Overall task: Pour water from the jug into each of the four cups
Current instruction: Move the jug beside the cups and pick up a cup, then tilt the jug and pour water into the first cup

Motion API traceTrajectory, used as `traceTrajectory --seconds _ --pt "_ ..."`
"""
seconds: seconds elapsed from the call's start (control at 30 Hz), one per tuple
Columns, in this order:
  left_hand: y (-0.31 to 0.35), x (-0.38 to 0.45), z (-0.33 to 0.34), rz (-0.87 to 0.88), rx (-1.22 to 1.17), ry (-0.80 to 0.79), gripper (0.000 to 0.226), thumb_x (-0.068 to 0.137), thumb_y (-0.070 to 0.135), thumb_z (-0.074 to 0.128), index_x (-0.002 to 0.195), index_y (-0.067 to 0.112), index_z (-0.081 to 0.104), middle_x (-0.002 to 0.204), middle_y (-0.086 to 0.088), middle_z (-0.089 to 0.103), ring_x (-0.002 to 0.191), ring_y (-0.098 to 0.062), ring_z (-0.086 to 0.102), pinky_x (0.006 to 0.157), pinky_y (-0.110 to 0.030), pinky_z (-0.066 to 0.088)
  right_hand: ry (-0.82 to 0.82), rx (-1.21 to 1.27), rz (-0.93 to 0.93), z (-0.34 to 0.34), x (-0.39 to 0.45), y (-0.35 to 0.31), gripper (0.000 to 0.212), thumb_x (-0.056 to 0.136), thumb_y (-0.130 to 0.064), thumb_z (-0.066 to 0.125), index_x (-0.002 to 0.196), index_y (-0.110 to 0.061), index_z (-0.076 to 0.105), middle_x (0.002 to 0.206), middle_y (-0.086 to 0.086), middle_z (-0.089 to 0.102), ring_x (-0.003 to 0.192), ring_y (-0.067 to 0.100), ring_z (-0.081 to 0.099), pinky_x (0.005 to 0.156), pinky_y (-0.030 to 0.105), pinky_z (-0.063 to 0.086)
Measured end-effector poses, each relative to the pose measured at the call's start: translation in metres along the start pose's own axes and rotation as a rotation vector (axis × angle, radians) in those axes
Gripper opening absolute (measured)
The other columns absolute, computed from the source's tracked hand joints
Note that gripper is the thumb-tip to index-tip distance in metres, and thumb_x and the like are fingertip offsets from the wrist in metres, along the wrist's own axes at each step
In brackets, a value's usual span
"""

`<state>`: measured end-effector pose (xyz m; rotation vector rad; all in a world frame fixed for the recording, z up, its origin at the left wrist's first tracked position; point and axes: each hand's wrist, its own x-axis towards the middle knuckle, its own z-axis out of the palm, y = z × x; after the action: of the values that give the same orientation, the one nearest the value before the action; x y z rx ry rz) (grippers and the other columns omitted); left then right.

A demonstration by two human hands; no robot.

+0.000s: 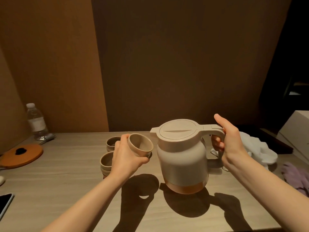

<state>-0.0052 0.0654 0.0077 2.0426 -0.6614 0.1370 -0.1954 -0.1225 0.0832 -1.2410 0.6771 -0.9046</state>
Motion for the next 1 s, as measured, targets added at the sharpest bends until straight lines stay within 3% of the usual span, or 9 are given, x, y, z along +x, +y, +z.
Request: traceTrajectory --seconds 0.17,0.4,0.53,0.8,1.0 --pt "0.005 0.003 -0.015 0.09 0.024 -0.033 0.095 0.048 0.026 0.093 0.124 0.032 0.037 0.123 0.003 0.048 0.109 -0.013 0.045 0.084 -0.03 0.046 -0.026 -0.022 -0.001 0.0 -0.003 -0.003 0.055 0.083 -0.055 0.061 0.046 -0.017 0.047 0.039 -0.004 0.041 0.03 0.007 0.035 0.036 0.016 0.029" --pt "0.016 0.003 -0.029 0.17 0.135 -0.078 0.098 0.049 0.028 0.093 0.127 0.035 0.034 0.128 0.003 0.042 0.115 -0.017 0.042 0.094 -0.043 0.049 -0.081 -0.076 0.014 0.0 -0.006 -0.002 0.055 0.086 -0.053 0.06 0.048 -0.014 0.048 0.037 -0.004 0.041 0.029 0.007 0.035 0.032 0.015 0.029" --pt "0.017 0.001 -0.03 0.161 0.114 -0.102 0.098 0.049 0.025 0.093 0.129 0.032 0.035 0.13 0.003 0.045 0.117 -0.018 0.044 0.095 -0.045 0.049 -0.092 -0.094 0.044 0.001 -0.008 0.002 0.055 0.087 -0.054 0.059 0.052 -0.013 0.05 0.038 -0.004 0.043 0.029 0.007 0.037 0.033 0.015 0.03" --pt "0.012 -0.002 -0.027 0.17 0.091 -0.12 0.096 0.05 0.023 0.093 0.126 0.033 0.036 0.126 0.005 0.049 0.115 -0.018 0.046 0.093 -0.044 0.05 -0.13 -0.127 0.031 0.002 -0.009 0.007 0.061 0.086 -0.054 0.06 0.037 -0.02 0.049 0.036 -0.005 0.04 0.03 0.006 0.033 0.034 0.016 0.028" --pt "0.006 -0.004 -0.025 0.171 0.101 -0.123 0.097 0.049 0.025 0.093 0.125 0.036 0.034 0.123 0.006 0.051 0.114 -0.018 0.048 0.091 -0.043 0.051 -0.143 -0.19 0.013 0.004 -0.006 0.009 0.061 0.084 -0.056 0.06 0.036 -0.021 0.048 0.038 -0.004 0.037 0.034 0.008 0.03 0.041 0.02 0.026"
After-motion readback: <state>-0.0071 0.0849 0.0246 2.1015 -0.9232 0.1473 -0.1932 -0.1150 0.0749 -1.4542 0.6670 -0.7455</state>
